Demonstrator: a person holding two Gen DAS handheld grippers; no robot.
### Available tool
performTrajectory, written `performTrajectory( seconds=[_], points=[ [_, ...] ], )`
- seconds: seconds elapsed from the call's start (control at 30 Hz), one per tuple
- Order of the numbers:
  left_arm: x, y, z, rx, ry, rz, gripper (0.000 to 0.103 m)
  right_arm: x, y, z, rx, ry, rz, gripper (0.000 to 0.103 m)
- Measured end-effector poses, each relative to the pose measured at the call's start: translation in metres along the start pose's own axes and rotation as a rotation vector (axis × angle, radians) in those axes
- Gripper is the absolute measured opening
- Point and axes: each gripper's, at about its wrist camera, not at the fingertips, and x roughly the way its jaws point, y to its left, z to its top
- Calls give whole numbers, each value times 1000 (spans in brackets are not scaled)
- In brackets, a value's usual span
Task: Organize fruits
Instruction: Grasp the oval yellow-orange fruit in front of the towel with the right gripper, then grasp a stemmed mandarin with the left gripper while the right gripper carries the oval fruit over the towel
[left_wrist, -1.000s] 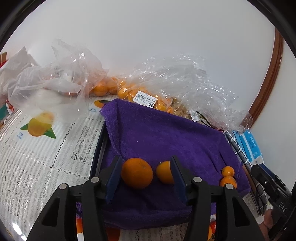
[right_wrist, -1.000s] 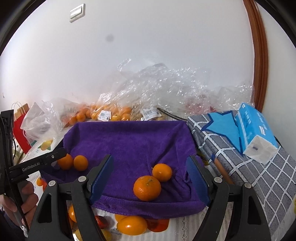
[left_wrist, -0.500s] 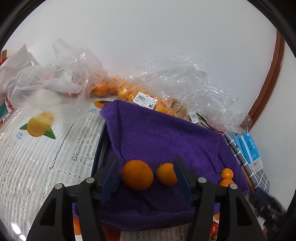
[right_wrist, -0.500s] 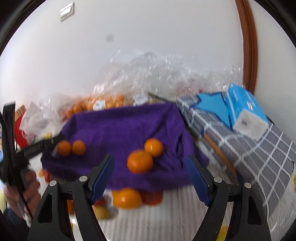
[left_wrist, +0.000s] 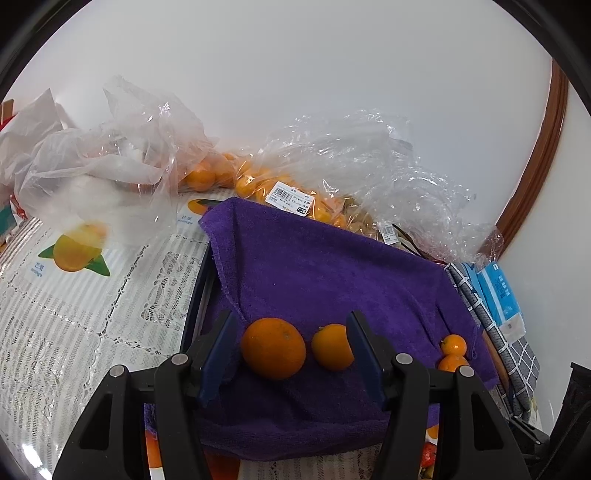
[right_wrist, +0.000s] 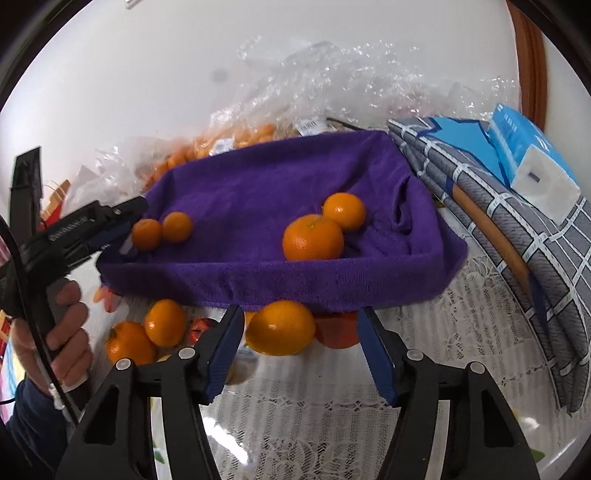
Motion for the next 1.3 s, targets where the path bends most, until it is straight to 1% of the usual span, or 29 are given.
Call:
performTrajectory(
  seconds=[0.1, 0.17, 0.23, 0.27, 0.33, 0.43, 0.53, 0.67, 0.77, 0.83, 0.9, 0.93, 0.97, 1.07, 1.1, 1.17, 1.2, 1.3],
  points=[
    [1, 2, 1, -16, 8, -11, 59, 9, 4, 3, 1, 31, 13, 61],
    [1, 3, 1, -21, 11, -14, 59, 12, 10, 3, -28, 34, -4, 57],
    [1, 3, 0, -19, 10, -14, 59, 13, 16, 0, -67, 42, -3, 43],
    [1, 3, 0, -20, 9, -15, 59, 12, 18, 0, -81, 37, -10, 43],
    [1, 2, 0, -17, 9, -16, 59, 11, 18, 0, -84, 31, 8, 43],
    [-1, 2, 0, -22, 7, -32, 59, 4, 8, 1, -40, -9, 34, 43],
    [-4, 0, -2, -15, -5, -44, 59, -4, 0, 4, -11, -53, 28, 43],
    [-7, -8, -4, 40, -15, -27, 59, -17, -7, 6, 9, -112, 48, 43],
    [-13, -14, -7, 87, -29, -13, 59, -21, -9, 8, 18, -139, 53, 43],
    [-23, -21, -8, 139, -55, -10, 59, -25, -11, 9, 27, -157, 75, 43],
    [-36, -34, -8, 249, -78, -26, 59, -31, -11, 9, 23, -180, 84, 43],
    [-43, -39, -10, 276, -87, -22, 59, -33, -11, 8, 18, -190, 82, 43],
    [-50, -40, -12, 280, -86, -26, 59, -35, -10, 8, 14, -198, 80, 43],
    [-63, -43, -29, 269, -9, -106, 59, -34, -11, 6, 11, -196, 65, 43],
    [-67, -45, -40, 290, 13, -114, 59, -34, -11, 6, 12, -196, 57, 43],
    [-71, -45, -53, 309, 30, -99, 59, -35, -11, 7, 15, -205, 48, 43],
    [-71, -42, -59, 304, 49, -94, 59, -37, -12, 7, 18, -214, 47, 43],
    [-66, -35, -73, 259, 138, -131, 59, -40, -17, 6, 34, -229, 45, 43]
  ],
)
